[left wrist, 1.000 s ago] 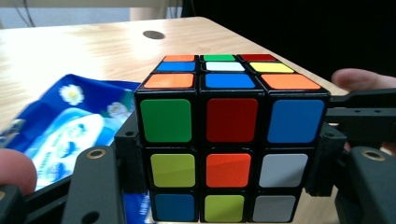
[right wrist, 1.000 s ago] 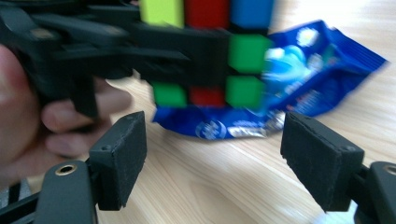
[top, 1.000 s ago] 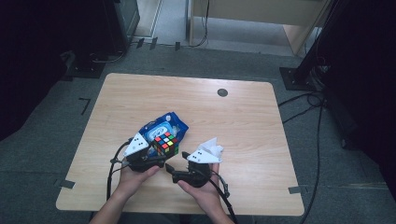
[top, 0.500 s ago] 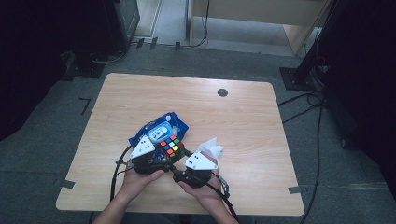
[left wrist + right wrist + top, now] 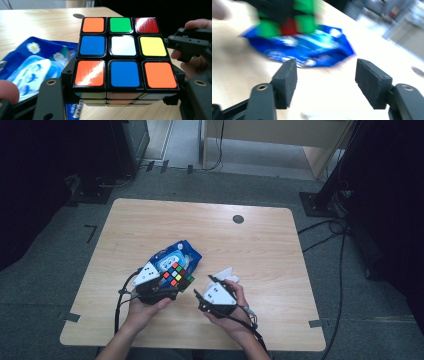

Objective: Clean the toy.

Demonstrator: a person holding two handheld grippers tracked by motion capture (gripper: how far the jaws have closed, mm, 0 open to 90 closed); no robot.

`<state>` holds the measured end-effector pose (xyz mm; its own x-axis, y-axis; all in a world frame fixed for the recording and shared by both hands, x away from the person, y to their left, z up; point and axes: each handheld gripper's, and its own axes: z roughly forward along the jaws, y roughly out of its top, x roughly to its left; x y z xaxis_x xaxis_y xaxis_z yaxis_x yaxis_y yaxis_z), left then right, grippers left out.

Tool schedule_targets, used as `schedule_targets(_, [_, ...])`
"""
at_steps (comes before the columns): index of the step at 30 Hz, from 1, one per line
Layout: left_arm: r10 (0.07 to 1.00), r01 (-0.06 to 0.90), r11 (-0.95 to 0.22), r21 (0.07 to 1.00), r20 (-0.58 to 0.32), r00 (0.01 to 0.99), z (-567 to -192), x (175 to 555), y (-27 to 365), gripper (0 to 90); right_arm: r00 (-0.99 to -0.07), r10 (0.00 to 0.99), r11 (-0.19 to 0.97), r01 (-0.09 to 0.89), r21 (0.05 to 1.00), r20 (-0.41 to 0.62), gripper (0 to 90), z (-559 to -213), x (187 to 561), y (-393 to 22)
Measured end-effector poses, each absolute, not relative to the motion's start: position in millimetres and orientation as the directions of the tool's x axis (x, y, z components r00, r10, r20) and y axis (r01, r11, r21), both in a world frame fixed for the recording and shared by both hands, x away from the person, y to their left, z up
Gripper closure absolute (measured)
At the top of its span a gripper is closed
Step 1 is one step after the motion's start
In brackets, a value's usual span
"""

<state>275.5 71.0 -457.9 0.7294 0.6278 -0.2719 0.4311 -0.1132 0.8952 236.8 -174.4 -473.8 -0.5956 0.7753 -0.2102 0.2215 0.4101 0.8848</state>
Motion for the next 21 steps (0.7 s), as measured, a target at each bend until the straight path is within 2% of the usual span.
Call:
schedule_targets(3, [0.61,0.424,-0.085,0.902,-0.289,0.738,-459,275,72,33.9,-0.552,0.828,0.152,0.391,0.908,0.099,60.3,-470,245,-192])
schedule_targets(5, [0.606,0.41,-0.09,0.908,-0.276,0.746,-458,273,68,33.9,-0.571,0.794,0.09,0.452,0.888,0.21,69.8,-472,248,-194])
schedule_targets(7, [0.609,0.395,-0.099,0.913,-0.258,0.75,-459,272,66,33.9,-0.555,0.782,0.038,0.495,0.868,0.283,71.2,-472,248,-192])
schedule_targets(10, [0.618,0.386,-0.108,0.916,-0.243,0.748,-461,270,63,33.9,-0.457,0.774,-0.14,0.55,0.823,0.438,58.0,-467,248,-196])
schedule_targets(12, [0.625,0.378,-0.118,0.918,-0.227,0.747,-464,269,62,33.9,-0.433,0.743,-0.224,0.558,0.799,0.51,50.1,-461,246,-198])
schedule_targets(16, [0.636,0.359,-0.136,0.923,-0.196,0.746,-470,267,56,33.9,-0.418,0.636,-0.332,0.61,0.72,0.648,34.3,-452,245,-198])
schedule_targets(21, [0.628,0.302,-0.168,0.938,-0.134,0.766,-473,258,44,33.9,-0.36,0.504,-0.398,0.71,0.581,0.785,24.3,-458,250,-192])
